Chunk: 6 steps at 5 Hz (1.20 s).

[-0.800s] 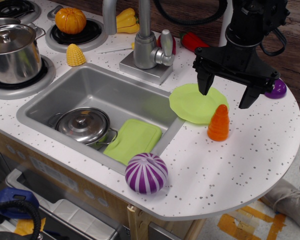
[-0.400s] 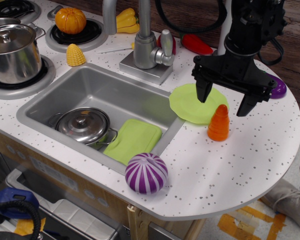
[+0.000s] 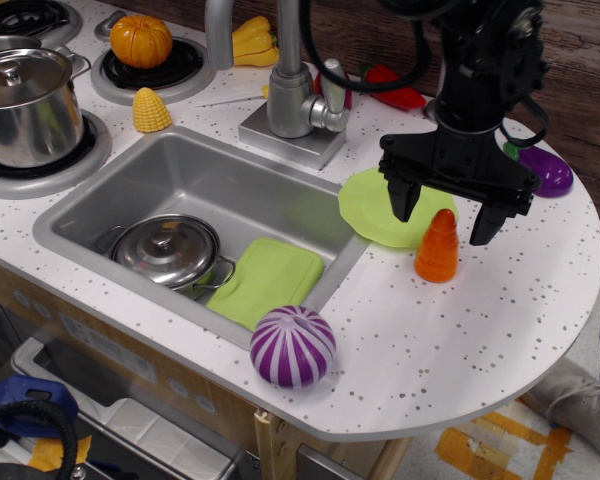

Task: Put carrot on plate

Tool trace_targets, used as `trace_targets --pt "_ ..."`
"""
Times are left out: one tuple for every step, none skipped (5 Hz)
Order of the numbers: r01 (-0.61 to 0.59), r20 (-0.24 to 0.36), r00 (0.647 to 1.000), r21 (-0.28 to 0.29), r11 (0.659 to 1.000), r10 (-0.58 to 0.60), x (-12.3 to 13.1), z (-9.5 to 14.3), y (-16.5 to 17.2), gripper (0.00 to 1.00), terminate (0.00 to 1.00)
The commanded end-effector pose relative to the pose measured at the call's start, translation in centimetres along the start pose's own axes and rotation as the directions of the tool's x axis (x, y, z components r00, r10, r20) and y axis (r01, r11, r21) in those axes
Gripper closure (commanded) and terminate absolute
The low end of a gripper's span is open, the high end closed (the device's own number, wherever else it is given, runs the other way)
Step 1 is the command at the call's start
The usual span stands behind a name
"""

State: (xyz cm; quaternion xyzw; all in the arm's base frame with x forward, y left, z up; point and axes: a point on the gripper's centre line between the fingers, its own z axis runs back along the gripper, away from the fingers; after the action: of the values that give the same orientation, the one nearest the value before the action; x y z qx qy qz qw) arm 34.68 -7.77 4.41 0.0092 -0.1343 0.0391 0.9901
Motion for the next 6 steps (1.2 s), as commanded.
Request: trace_targets --pt "-0.029 0.033 0.999 -0.023 0.999 0.029 0.7 0.3 0.3 1.00 0.00" --pt "-0.048 0.023 0.999 -0.020 0.999 0.048 0.7 0.6 -0.4 1.00 0.00" --pt "-0.059 -0.012 0.998 -0.036 0.998 0.058 1.0 2.0 -0.9 1.00 0.00" --pt "-0.013 -0.079 0.997 -0.010 1.000 0.012 1.9 4.9 -0.2 1.00 0.00" --pt "0.059 -0.086 0.995 0.034 0.998 -0.056 3.1 5.9 1.2 1.00 0.00" --pt "0.116 -0.017 0.993 0.010 0.993 -0.115 4.7 4.6 3.4 1.00 0.00"
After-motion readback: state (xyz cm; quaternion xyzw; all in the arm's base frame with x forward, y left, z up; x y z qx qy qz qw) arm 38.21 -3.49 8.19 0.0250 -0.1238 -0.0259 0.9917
